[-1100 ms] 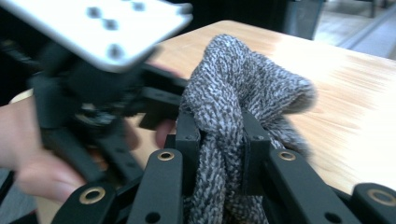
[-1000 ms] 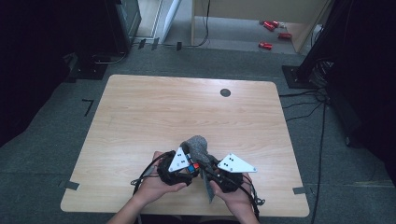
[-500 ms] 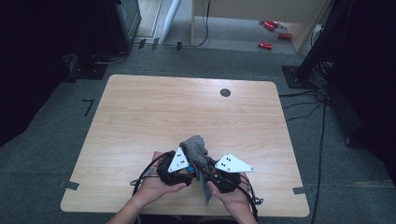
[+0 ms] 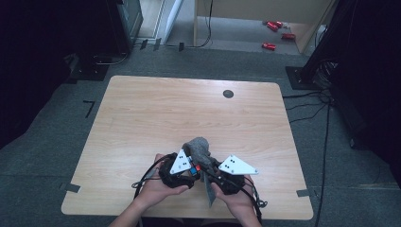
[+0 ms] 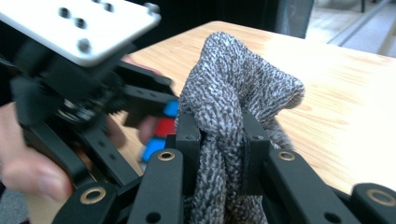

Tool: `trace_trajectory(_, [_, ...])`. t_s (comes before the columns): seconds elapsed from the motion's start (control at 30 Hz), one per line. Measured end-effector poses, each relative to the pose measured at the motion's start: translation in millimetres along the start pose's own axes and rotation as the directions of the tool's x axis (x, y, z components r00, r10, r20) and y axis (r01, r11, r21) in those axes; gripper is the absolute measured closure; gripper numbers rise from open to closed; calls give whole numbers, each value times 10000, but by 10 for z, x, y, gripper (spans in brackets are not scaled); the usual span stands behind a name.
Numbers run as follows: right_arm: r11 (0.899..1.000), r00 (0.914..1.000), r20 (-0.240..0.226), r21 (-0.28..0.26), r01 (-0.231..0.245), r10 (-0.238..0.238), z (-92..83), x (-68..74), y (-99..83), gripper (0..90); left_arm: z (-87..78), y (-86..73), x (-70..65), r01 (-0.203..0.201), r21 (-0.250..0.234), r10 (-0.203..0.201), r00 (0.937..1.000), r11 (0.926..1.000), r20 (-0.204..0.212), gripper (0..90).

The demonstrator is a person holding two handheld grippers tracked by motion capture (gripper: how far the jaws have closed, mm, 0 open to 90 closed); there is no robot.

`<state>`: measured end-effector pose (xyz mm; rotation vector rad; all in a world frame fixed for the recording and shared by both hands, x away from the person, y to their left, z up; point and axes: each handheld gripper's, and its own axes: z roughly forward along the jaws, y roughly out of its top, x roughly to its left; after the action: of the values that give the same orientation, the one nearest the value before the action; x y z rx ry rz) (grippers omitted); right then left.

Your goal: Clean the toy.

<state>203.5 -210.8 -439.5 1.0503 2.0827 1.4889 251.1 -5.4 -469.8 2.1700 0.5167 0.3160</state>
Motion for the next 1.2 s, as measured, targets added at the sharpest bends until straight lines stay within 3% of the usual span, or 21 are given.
trace_trajectory(0.07, [10000, 10000, -54, 5, -27, 27, -9, -6, 3, 755, -20, -5, 32, 167, -78, -167, 9999, 9998, 18, 349])
trace_trajectory(0.17, [9998, 9993, -320, 10, 203, -202, 7, 93, 19, 754, -1, -6, 14, 234, -61, -233, 9997, 9997, 100, 349])
trace_trajectory(0.23, [9987, 9967, -649, 112, 493, -485, 49, 202, 6, 753, 35, -3, -39, 65, 27, -65, 9998, 10000, 176, 349])
trace_trajectory(0.3, [9967, 9949, -683, 277, 759, -739, 85, 271, 0, 752, 55, 0, -78, -117, 50, 116, 9997, 9999, 208, 349])
trace_trajectory(0.4, [9989, 9974, -589, 166, 428, -418, 70, 187, 8, 753, 32, 1, -58, -88, 1, 88, 9998, 10000, 188, 350])
trace_trajectory(0.5, [10000, 9998, -166, 31, 58, -58, 19, 47, 9, 755, 6, -8, -16, 14, -36, -14, 9999, 10000, 122, 349])
trace_trajectory(0.57, [10000, 9999, -125, 13, -26, 26, -1, 30, 11, 755, 1, -9, -4, 95, -89, -94, 9998, 9999, 169, 350])
trace_trajectory(0.73, [9983, 9958, -731, 135, 569, -558, 69, 248, -5, 752, 31, -6, -42, -38, 12, 38, 9999, 10000, 164, 349])
trace_trajectory(0.8, [9968, 9943, -748, 201, 773, -756, 91, 295, -7, 750, 26, -10, -36, 3, 3, -3, 9998, 10000, 175, 349])
trace_trajectory(0.87, [9983, 9955, -777, 147, 555, -542, 79, 236, 1, 752, 15, -9, -25, 18, -50, -17, 9999, 10000, 143, 349])
trace_trajectory(1.03, [10000, 9998, -173, -24, 73, -73, 3, 0, 1, 753, -15, -16, 20, 55, -86, -54, 9999, 9999, 92, 349])
trace_trajectory(1.2, [9999, 9989, -462, -108, -85, 80, -20, -84, -3, 748, -57, -17, 66, 199, -273, -198, 9998, 9994, 34, 349])
